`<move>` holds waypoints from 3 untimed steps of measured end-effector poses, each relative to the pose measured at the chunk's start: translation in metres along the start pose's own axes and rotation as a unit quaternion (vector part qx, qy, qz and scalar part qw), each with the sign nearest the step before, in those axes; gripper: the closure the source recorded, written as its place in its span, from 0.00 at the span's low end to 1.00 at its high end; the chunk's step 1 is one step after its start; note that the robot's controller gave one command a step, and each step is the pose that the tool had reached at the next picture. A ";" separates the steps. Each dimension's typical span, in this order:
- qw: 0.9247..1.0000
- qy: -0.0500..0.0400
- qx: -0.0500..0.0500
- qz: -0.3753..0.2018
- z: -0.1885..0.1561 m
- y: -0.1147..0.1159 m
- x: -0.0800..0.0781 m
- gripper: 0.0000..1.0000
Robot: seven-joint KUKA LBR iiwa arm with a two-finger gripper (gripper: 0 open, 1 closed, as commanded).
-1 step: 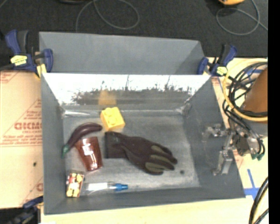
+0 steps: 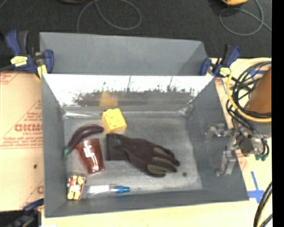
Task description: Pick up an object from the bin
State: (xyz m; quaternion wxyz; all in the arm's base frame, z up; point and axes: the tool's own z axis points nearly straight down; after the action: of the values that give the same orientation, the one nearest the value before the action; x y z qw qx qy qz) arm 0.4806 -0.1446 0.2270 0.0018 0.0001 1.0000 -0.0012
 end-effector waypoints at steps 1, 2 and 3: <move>1.000 0.002 -0.001 0.015 0.013 0.044 -0.015 0.00; 0.999 -0.001 -0.001 0.041 0.036 0.087 -0.030 0.00; 0.998 -0.002 0.000 -0.055 0.087 0.103 -0.043 0.00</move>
Offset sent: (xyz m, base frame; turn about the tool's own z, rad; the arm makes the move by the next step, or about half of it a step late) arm 0.0310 0.0897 -0.0389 0.0838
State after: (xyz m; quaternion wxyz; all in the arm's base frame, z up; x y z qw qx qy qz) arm 0.5240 -0.0416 0.1398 0.0039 -0.0552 0.9985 -0.0015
